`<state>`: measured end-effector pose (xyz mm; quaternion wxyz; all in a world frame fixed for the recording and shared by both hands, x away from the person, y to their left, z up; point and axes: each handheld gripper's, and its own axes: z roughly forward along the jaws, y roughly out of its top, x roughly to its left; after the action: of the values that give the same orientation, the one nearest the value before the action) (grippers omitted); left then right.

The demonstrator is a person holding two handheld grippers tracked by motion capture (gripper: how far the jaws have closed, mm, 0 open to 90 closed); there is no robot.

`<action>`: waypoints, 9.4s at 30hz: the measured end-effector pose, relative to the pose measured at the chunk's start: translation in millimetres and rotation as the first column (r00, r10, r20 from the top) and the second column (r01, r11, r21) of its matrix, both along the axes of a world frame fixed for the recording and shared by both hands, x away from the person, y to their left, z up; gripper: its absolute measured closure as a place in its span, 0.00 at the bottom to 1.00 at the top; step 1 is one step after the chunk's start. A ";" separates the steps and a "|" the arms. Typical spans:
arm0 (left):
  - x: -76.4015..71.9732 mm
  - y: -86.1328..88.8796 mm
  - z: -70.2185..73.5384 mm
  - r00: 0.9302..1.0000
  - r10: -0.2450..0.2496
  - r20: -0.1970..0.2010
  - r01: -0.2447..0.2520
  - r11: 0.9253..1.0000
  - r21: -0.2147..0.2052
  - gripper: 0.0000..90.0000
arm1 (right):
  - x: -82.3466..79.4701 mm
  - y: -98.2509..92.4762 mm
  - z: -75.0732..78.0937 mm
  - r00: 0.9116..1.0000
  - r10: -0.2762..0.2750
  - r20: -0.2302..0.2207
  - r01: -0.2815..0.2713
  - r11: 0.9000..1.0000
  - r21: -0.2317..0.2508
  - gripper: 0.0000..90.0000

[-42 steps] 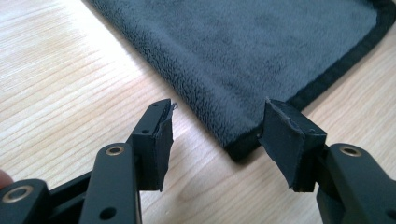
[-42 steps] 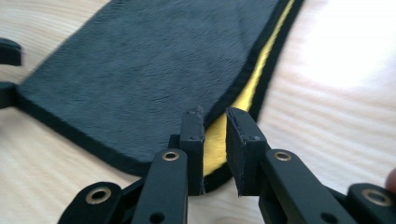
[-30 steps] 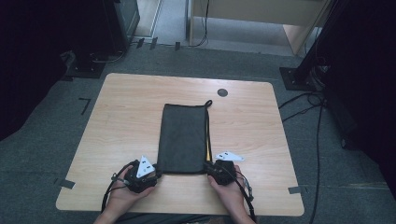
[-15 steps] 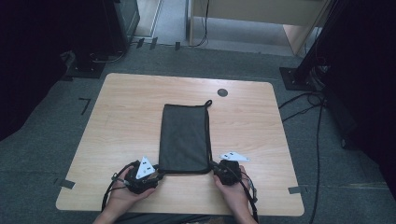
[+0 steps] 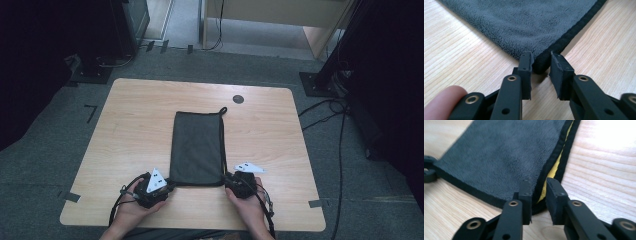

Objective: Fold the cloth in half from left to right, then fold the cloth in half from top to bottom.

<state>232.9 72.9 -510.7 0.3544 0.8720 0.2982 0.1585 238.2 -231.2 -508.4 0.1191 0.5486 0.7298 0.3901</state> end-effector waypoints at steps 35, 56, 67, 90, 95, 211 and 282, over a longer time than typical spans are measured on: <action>14.1 6.5 -1.1 0.994 0.105 -0.007 -0.105 0.994 -0.042 0.52 | 4.5 -11.7 9.9 0.998 -0.037 0.051 0.041 0.997 -0.072 0.58; 111.2 14.7 26.7 0.950 0.304 -0.064 -0.311 0.928 -0.208 0.31 | 95.8 -19.5 43.4 0.993 -0.038 0.115 0.041 0.999 -0.028 0.52; 198.7 -10.6 14.8 0.901 0.419 -0.113 -0.433 0.889 -0.150 0.35 | 181.8 -10.3 24.8 0.993 -0.089 0.074 0.090 0.996 -0.016 0.68; 252.7 -26.7 1.3 0.875 0.428 -0.225 -0.466 0.871 -0.156 0.82 | 223.0 2.4 -9.1 0.989 -0.147 0.012 0.147 0.989 0.036 0.94; 247.4 -17.0 13.4 0.903 0.370 -0.216 -0.412 0.890 -0.197 0.97 | 217.5 -3.4 -0.2 0.991 -0.125 0.051 0.120 0.989 0.083 0.96; 13.9 5.6 11.9 0.999 -0.042 -0.008 0.042 0.997 -0.064 0.66 | 5.8 -4.3 2.3 0.992 0.115 0.044 -0.109 0.987 -0.120 0.60; 41.9 99.6 -7.2 0.917 0.396 -0.053 -0.397 0.917 -0.025 0.12 | 136.8 75.9 -4.8 0.986 0.119 0.114 -0.093 0.973 -0.213 0.38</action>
<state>274.7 172.5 -518.0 0.3231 0.7906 0.4795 0.2015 374.9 -155.3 -513.2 0.2003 0.4677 0.7859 0.3515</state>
